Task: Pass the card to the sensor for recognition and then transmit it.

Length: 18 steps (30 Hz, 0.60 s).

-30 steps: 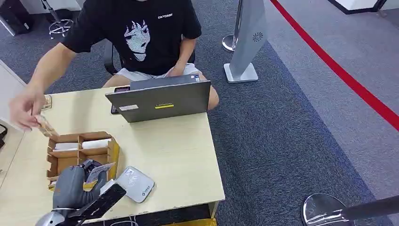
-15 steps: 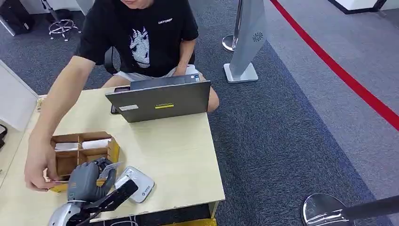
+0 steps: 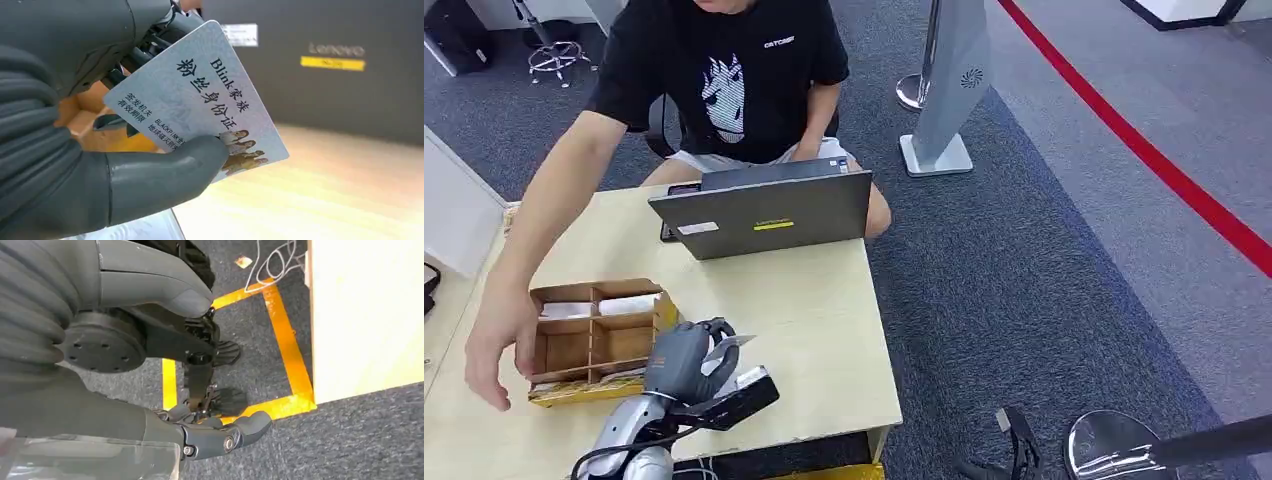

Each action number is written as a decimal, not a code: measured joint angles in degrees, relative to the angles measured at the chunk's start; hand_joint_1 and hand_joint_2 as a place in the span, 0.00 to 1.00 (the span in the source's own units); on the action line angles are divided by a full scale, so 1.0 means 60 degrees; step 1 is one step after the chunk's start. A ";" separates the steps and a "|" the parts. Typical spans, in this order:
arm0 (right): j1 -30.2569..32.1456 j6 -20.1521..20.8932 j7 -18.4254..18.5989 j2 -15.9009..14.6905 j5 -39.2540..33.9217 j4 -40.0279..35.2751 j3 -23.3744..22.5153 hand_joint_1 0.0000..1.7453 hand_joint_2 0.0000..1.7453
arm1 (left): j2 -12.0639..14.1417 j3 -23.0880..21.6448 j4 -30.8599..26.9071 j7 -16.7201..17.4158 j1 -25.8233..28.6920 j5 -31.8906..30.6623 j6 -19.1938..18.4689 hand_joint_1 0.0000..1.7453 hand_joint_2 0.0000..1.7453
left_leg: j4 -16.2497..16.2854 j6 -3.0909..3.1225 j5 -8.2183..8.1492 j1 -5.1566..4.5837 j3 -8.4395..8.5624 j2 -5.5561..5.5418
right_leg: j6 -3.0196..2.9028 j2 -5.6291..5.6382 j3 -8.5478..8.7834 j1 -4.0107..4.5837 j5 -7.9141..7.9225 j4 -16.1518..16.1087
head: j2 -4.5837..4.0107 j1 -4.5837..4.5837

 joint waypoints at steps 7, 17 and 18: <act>0.0447 -0.0405 0.0350 -0.0128 -0.1331 -0.0256 0.1383 0.00 1.00 | 0.0146 -0.0478 0.0299 0.0667 0.0079 -0.0704 -0.0091 1.00 1.00 | -0.0003 0.0002 -0.0002 0.0001 -0.0012 -0.0005 | 0.0001 -0.0006 -0.0009 0.0001 -0.0005 0.0000 | 0.0000 0.0000; 0.1517 -0.0030 0.1166 0.0087 -0.2558 -0.1886 0.2340 0.00 1.00 | 0.0586 -0.0572 -0.0607 0.1424 0.0990 -0.1811 -0.0379 1.00 1.00 | -0.0004 0.0002 -0.0003 0.0001 -0.0028 -0.0013 | 0.0002 -0.0015 -0.0020 0.0000 -0.0009 0.0000 | 0.0000 -0.0004; 0.1578 -0.0077 0.1173 0.0098 -0.2713 -0.2048 0.2329 0.00 1.00 | 0.0627 -0.0573 -0.0784 0.1446 0.1061 -0.1836 -0.0408 1.00 1.00 | -0.0004 0.0002 -0.0003 0.0001 -0.0030 -0.0013 | 0.0004 -0.0017 -0.0021 0.0000 -0.0010 0.0000 | 0.0000 0.0004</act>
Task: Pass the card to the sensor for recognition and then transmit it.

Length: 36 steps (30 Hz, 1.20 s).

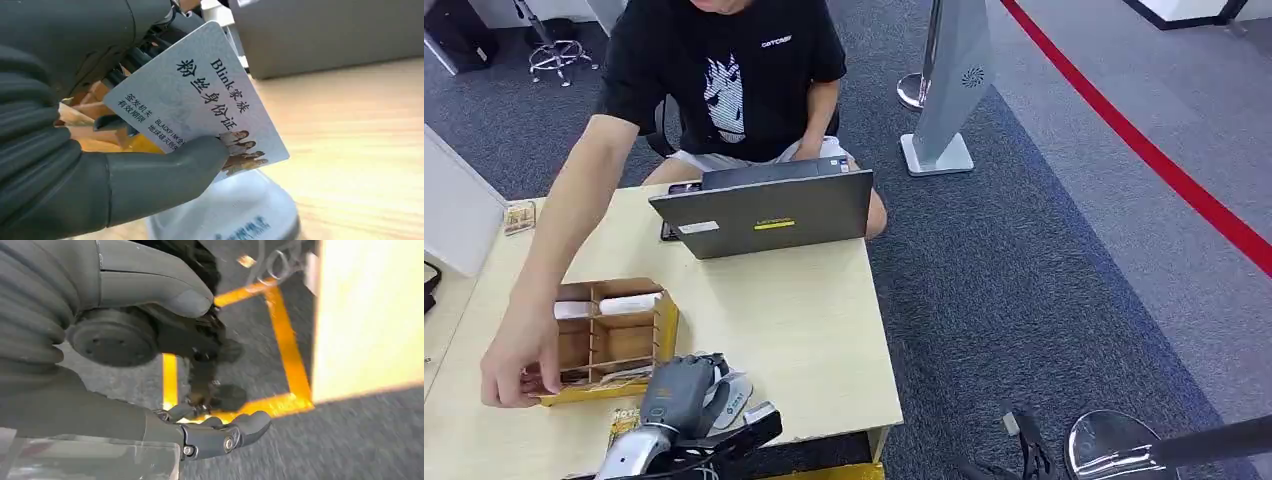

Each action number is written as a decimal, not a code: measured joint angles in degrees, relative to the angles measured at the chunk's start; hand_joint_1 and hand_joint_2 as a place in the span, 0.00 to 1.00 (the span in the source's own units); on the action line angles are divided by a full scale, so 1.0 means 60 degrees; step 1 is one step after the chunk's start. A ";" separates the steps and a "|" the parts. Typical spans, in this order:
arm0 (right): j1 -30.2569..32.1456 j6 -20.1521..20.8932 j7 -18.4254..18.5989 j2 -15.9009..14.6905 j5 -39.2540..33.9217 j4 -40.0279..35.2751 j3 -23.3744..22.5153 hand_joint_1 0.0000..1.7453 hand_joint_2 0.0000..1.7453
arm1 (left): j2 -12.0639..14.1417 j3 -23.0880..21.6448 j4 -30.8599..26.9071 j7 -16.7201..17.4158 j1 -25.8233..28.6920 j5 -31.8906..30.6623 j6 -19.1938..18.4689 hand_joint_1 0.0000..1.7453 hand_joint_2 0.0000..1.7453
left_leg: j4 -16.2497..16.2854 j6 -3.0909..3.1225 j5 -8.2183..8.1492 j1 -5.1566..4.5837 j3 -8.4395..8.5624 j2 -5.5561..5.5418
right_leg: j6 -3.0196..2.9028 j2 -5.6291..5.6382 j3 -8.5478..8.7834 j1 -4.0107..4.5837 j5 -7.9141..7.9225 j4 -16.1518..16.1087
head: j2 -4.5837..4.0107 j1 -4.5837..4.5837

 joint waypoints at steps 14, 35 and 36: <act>0.2340 -0.0955 -0.3393 0.0173 -0.5559 -0.3923 -0.0077 0.00 1.00 | 0.0317 0.0159 -0.1340 0.0513 0.0059 0.0408 0.0066 1.00 1.00 | 0.0010 0.0034 -0.0020 -0.0042 0.0017 -0.0166 | 0.0072 -0.0153 0.0019 -0.0048 -0.0103 -0.0001 | -0.0004 -0.0044; 0.7242 -0.2325 -0.5313 -0.4360 -0.5707 -0.9807 1.1858 0.00 1.00 | -0.0146 0.1169 0.0110 0.0415 -0.0543 0.0214 -0.0761 1.00 1.00 | -0.0005 -0.0047 -0.0115 0.0039 0.0105 0.0116 | -0.0020 0.0127 0.0076 0.0032 -0.0048 -0.0035 | 0.0000 0.0048; 0.6777 -0.2243 -0.5114 -0.4478 -0.5898 -0.9546 1.2289 0.00 1.00 | -0.0157 0.1166 0.0143 0.0415 -0.0617 0.0274 -0.0801 1.00 1.00 | -0.0007 -0.0022 -0.0101 0.0036 0.0100 0.0097 | 0.0003 0.0108 0.0085 0.0032 -0.0064 -0.0035 | -0.0004 0.0022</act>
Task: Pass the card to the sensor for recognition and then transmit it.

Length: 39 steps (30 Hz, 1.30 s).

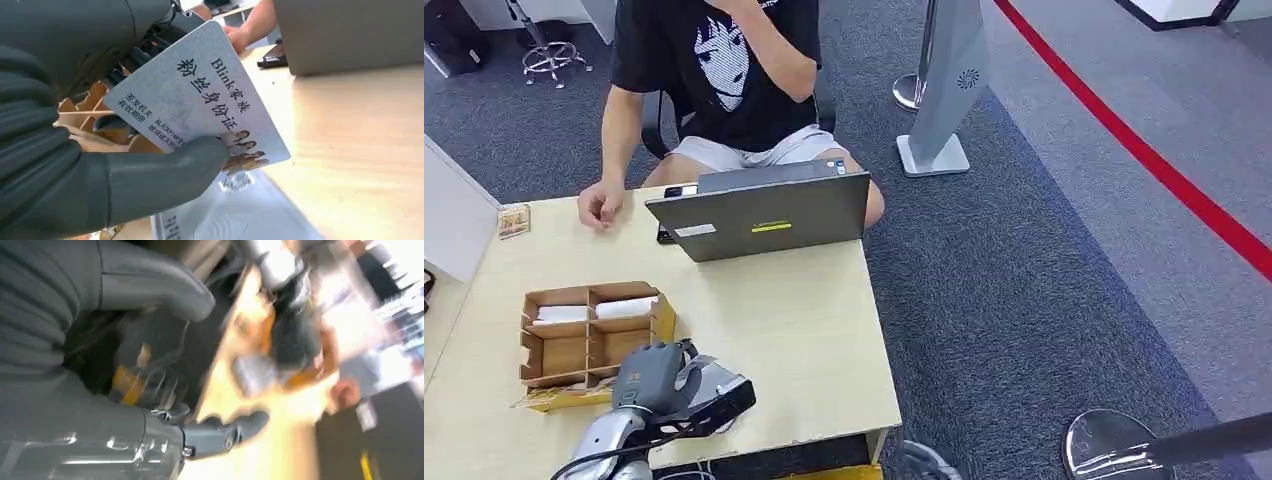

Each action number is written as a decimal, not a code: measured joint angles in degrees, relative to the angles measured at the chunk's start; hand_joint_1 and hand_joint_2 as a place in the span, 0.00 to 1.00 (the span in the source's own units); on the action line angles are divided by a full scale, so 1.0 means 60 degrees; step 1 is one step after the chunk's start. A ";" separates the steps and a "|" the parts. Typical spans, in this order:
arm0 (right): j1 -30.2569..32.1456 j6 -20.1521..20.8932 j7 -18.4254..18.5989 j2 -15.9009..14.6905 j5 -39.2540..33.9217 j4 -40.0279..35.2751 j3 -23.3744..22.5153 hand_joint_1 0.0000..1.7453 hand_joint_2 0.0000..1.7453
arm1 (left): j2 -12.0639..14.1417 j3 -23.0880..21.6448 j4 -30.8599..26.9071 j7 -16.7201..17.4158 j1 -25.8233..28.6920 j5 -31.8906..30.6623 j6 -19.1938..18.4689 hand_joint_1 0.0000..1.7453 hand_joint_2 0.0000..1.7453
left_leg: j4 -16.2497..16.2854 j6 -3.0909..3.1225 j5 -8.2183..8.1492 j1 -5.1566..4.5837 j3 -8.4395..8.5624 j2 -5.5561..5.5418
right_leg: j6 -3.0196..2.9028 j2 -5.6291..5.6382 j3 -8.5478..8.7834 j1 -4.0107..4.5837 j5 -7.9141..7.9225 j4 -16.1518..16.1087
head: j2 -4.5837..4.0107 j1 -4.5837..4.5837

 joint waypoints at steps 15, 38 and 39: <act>-0.9025 0.4242 -0.1223 0.3168 0.3330 1.1006 0.4771 0.00 1.00 | -0.0200 -0.1055 0.1052 -0.0640 -0.0707 0.0498 -0.0838 1.00 1.00 | -0.0021 -0.0086 0.0130 0.0046 -0.0035 -0.0060 | -0.0092 -0.0064 -0.0054 0.0047 0.0088 0.0044 | 0.0004 -0.0040; -0.2891 0.4460 -0.0754 0.4223 -0.0792 0.2993 -0.8568 0.00 1.00 | 0.0040 -0.1577 -0.0272 -0.0813 -0.0670 0.1723 0.1265 1.00 1.00 | -0.0011 -0.0012 0.0078 0.0017 -0.0105 -0.0048 | -0.0044 -0.0069 -0.0083 0.0019 0.0076 -0.0021 | 0.0004 0.0011; -0.3286 0.2433 -0.1171 0.4255 -0.2007 0.3019 -0.9323 0.00 1.00 | 0.0051 -0.1427 -0.0920 -0.0973 -0.0285 0.1840 0.1436 1.00 1.00 | -0.0007 -0.0010 0.0077 0.0010 -0.0080 -0.0022 | -0.0042 -0.0043 -0.0081 0.0009 0.0077 -0.0021 | 0.0000 0.0000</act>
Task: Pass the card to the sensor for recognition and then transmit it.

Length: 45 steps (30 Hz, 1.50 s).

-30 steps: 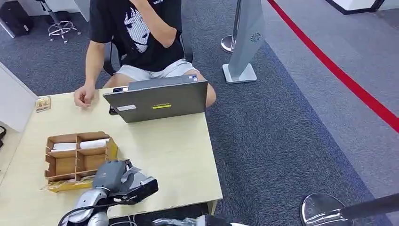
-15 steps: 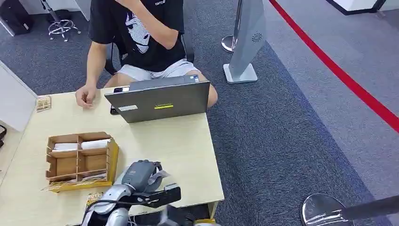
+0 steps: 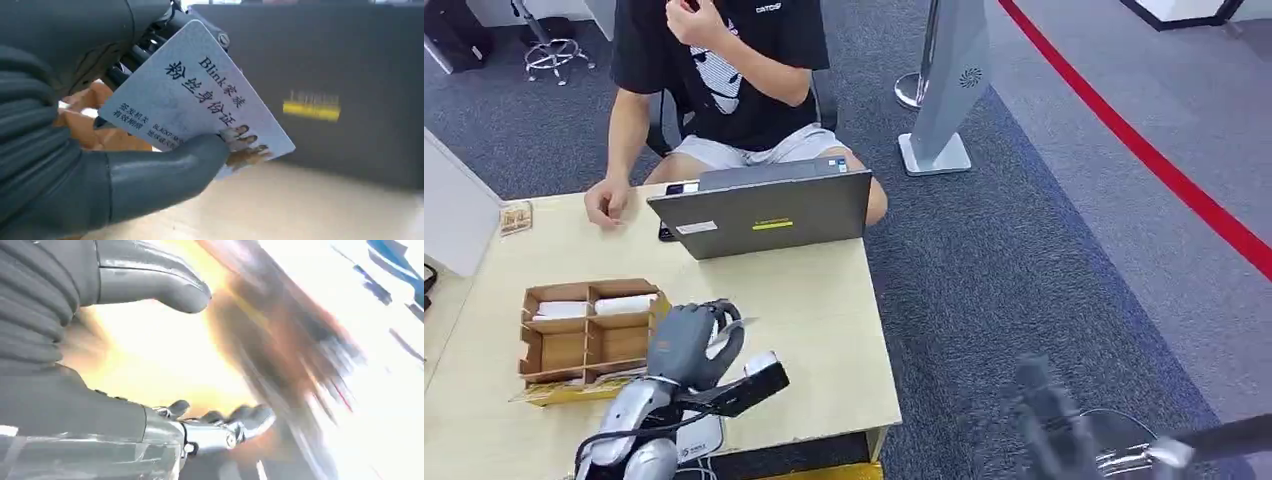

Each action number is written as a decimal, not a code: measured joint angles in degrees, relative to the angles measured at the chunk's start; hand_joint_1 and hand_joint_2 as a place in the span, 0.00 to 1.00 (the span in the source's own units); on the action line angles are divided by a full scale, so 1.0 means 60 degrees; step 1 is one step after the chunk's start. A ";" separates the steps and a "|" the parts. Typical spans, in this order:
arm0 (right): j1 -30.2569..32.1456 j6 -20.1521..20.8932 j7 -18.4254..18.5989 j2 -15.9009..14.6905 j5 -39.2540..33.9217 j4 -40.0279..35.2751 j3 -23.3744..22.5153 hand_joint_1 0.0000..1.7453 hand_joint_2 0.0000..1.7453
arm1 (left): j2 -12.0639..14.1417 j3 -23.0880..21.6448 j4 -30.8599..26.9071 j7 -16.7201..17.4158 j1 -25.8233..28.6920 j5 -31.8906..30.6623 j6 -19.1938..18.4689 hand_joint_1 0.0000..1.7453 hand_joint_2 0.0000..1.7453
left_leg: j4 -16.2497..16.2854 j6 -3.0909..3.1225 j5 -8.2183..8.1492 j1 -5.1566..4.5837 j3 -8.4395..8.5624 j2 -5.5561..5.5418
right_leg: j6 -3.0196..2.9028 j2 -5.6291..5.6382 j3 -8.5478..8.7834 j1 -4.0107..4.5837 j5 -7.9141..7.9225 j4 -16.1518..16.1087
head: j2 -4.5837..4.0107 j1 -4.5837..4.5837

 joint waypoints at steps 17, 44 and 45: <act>-0.2731 -0.2782 0.0136 0.0156 0.4685 -0.0369 -0.4478 0.00 1.00 | -0.0138 0.1165 -0.2843 -0.0360 0.0845 0.0378 0.0320 1.00 1.00 | -0.0005 0.0012 0.0039 -0.0012 -0.0017 -0.0126 | 0.0031 -0.0109 0.0034 -0.0009 -0.0011 0.0013 | 0.0004 0.0014; -0.3638 -0.3060 -0.0775 -0.0882 0.6962 0.5899 -0.5352 0.00 1.00 | -0.0091 0.3719 -0.3017 0.0463 -0.1685 -0.1200 -0.0613 1.00 1.00 | -0.0005 -0.0001 0.0066 0.0001 -0.0023 -0.0140 | 0.0010 -0.0121 0.0024 -0.0001 0.0017 0.0013 | 0.0004 0.0007; -0.3753 -0.3125 -0.0840 -0.1012 0.7024 0.6386 -0.5341 0.00 1.00 | -0.0015 0.3740 -0.2725 0.0507 -0.2068 -0.1481 -0.0714 1.00 1.00 | -0.0004 -0.0010 0.0072 0.0001 -0.0021 -0.0139 | 0.0014 -0.0119 0.0023 0.0000 0.0024 0.0014 | 0.0004 0.0007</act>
